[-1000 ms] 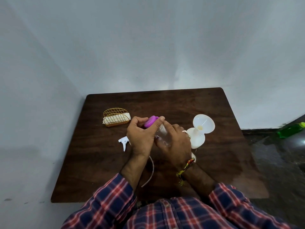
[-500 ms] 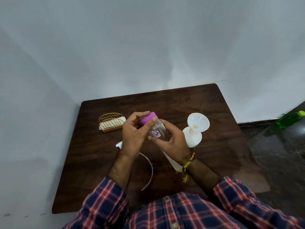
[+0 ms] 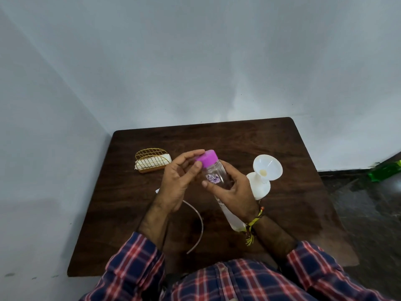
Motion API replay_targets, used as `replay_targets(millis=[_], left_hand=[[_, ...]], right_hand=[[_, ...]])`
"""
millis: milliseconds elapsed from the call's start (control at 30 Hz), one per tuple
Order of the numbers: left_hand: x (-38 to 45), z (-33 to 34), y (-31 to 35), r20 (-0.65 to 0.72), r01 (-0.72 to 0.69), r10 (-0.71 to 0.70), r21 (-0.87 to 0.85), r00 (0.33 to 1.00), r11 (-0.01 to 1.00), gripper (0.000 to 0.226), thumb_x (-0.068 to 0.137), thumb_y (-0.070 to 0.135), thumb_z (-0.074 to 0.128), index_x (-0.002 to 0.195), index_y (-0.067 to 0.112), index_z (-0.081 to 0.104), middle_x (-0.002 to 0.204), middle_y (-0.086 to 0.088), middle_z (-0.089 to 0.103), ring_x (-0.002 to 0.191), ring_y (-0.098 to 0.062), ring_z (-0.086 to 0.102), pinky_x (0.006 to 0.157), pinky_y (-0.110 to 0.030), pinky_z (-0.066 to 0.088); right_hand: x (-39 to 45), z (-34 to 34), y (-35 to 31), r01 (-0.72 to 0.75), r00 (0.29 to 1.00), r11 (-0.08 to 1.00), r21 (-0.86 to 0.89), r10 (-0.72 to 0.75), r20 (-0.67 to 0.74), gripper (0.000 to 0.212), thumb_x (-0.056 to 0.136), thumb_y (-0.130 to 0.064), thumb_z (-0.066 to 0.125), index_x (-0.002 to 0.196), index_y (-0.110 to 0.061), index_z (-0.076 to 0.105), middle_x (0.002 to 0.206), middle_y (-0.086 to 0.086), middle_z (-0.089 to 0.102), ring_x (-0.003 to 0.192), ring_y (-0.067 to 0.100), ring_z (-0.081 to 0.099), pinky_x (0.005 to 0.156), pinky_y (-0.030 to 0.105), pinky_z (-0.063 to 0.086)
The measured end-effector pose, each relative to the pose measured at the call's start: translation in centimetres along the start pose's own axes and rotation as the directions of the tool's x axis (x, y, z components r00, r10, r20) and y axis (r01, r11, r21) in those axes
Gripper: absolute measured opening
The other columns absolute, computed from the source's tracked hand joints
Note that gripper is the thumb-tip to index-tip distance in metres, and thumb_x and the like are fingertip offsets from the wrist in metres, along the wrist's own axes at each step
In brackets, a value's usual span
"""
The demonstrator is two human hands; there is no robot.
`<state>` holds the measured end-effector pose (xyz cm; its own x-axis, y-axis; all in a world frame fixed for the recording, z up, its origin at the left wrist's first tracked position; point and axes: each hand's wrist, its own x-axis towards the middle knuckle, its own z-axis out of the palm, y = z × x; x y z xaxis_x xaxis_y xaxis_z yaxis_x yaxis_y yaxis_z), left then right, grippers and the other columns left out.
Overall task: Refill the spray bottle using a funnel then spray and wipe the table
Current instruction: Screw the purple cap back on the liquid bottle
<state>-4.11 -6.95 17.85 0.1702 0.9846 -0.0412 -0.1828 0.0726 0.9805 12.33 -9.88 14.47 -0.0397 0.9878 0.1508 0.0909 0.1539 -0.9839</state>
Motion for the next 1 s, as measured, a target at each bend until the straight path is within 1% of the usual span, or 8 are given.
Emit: replay_targets(millis=[133, 233, 333, 467, 667, 833, 900, 1000], left_hand=[[-0.6, -0.2, -0.7, -0.080, 0.009, -0.017, -0.102, 0.997, 0.995, 0.032, 0.089, 0.014, 0.060, 0.120, 0.011, 0.064, 0.125, -0.013, 0.063, 0.119, -0.033, 0.058, 0.080, -0.036, 0.058], [-0.6, 0.6, -0.4, -0.062, -0.010, 0.005, -0.087, 0.998, 0.996, 0.036, 0.095, 0.026, 0.051, 0.126, 0.010, 0.060, 0.126, -0.010, 0.063, 0.116, -0.031, 0.060, 0.082, -0.039, 0.057], [-0.3, 0.4, -0.3, -0.072, 0.016, -0.018, -0.035, 0.997, 0.999, 0.045, 0.087, 0.025, 0.063, 0.130, 0.013, 0.057, 0.123, -0.010, 0.065, 0.114, -0.030, 0.063, 0.082, -0.044, 0.057], [-0.5, -0.5, -0.8, -0.214, 0.008, -0.021, -0.062, 0.977, 0.998, 0.042, 0.085, 0.021, 0.065, 0.124, 0.008, 0.060, 0.109, -0.012, 0.071, 0.103, -0.031, 0.068, 0.079, -0.042, 0.058], [-0.6, 0.3, -0.4, -0.169, -0.011, 0.008, -0.017, 0.986, 1.000, 0.044, 0.079, 0.022, 0.070, 0.121, 0.010, 0.064, 0.114, -0.007, 0.070, 0.107, -0.025, 0.067, 0.081, -0.039, 0.059], [-0.6, -0.6, -0.9, -0.258, -0.019, 0.001, -0.067, 0.966, 0.998, 0.038, 0.087, 0.023, 0.062, 0.122, 0.007, 0.062, 0.109, -0.009, 0.072, 0.103, -0.028, 0.069, 0.080, -0.040, 0.059], [-0.6, 0.2, -0.3, -0.210, -0.020, 0.013, -0.035, 0.978, 0.999, 0.042, 0.085, 0.025, 0.063, 0.123, 0.007, 0.062, 0.112, -0.007, 0.071, 0.105, -0.023, 0.068, 0.080, -0.038, 0.060], [-0.1, 0.9, 0.2, -0.138, 0.010, -0.011, -0.010, 0.990, 1.000, 0.054, 0.074, 0.018, 0.075, 0.126, 0.009, 0.060, 0.113, 0.001, 0.070, 0.107, -0.018, 0.067, 0.081, -0.034, 0.060]], right_hand=[[0.2, 0.1, -0.2, 0.011, 1.000, 0.999, -0.048, -0.011, -0.005, 0.057, 0.080, -0.026, 0.080, 0.131, -0.016, 0.056, 0.115, 0.003, 0.069, 0.106, 0.022, 0.067, 0.089, 0.045, 0.056], [0.2, 0.5, -0.5, 0.032, 0.999, 0.997, -0.070, -0.034, -0.028, 0.058, 0.080, -0.025, 0.080, 0.132, -0.015, 0.056, 0.116, 0.001, 0.068, 0.107, 0.020, 0.066, 0.089, 0.042, 0.057], [0.1, 0.9, -0.5, 0.041, 0.999, 0.996, -0.077, -0.043, -0.027, 0.059, 0.080, -0.023, 0.080, 0.132, -0.013, 0.055, 0.117, 0.002, 0.068, 0.108, 0.020, 0.066, 0.090, 0.041, 0.056], [-0.2, 1.3, -0.4, 0.042, 0.996, 0.993, -0.107, -0.050, -0.073, 0.058, 0.078, -0.022, 0.082, 0.130, -0.012, 0.058, 0.114, 0.002, 0.069, 0.105, 0.019, 0.066, 0.088, 0.041, 0.057], [0.0, 1.9, -0.7, 0.064, 0.994, 0.993, -0.099, -0.072, -0.083, 0.056, 0.079, -0.021, 0.081, 0.129, -0.011, 0.058, 0.113, 0.002, 0.069, 0.104, 0.020, 0.067, 0.087, 0.041, 0.057], [-0.1, 2.2, -0.8, 0.076, 0.988, 0.987, -0.140, -0.094, -0.124, 0.058, 0.076, -0.027, 0.083, 0.128, -0.014, 0.059, 0.113, -0.002, 0.069, 0.104, 0.017, 0.066, 0.085, 0.038, 0.057], [0.1, 2.5, -0.8, 0.076, 0.990, 0.982, -0.171, -0.095, -0.106, 0.060, 0.077, -0.036, 0.080, 0.129, -0.014, 0.059, 0.114, -0.003, 0.068, 0.104, 0.015, 0.066, 0.085, 0.038, 0.058], [0.4, 2.7, -0.8, 0.085, 0.992, 0.984, -0.156, -0.099, -0.080, 0.060, 0.080, -0.032, 0.078, 0.132, -0.010, 0.056, 0.118, 0.001, 0.068, 0.108, 0.016, 0.065, 0.089, 0.040, 0.057]])
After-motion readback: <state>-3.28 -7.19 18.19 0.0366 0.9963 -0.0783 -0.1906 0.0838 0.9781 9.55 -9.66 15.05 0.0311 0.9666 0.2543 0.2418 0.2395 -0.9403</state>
